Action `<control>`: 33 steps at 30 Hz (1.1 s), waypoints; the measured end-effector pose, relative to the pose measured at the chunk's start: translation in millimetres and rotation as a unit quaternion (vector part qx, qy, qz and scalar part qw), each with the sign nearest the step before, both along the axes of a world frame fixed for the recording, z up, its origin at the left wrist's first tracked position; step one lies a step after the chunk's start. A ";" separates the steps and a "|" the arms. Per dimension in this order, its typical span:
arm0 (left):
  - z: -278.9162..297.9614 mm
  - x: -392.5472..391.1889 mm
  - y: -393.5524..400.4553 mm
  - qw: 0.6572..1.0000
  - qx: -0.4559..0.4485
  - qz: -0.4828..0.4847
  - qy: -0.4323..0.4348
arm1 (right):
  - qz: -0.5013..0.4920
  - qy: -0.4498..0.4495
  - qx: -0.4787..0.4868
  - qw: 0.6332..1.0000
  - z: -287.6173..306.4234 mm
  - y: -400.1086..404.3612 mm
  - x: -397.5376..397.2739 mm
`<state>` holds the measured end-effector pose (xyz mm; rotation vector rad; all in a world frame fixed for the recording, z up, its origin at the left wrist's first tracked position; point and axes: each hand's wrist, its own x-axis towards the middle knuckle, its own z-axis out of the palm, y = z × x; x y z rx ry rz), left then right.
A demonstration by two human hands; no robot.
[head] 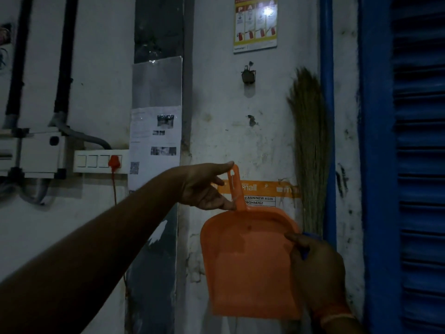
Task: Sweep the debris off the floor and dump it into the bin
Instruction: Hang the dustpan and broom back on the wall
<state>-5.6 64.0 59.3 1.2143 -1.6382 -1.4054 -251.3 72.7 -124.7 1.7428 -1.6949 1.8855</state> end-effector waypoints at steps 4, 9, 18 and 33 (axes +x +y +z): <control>-35.2 -10.9 27.7 0.993 -0.072 0.034 0.090 | 0.007 -0.004 -0.010 1.000 -1.3 -4.3 2.2; -67.7 -27.4 27.3 0.946 -0.061 0.057 0.315 | 0.024 -0.003 -0.022 0.999 -4.1 -13.0 7.8; -67.0 -29.2 15.8 0.901 -0.044 0.107 0.419 | 0.043 -0.009 -0.019 0.999 -15.7 -19.2 5.2; -46.7 -28.6 -14.5 0.903 -0.187 0.231 0.310 | 0.043 -0.016 0.001 0.999 -18.4 -10.0 -4.9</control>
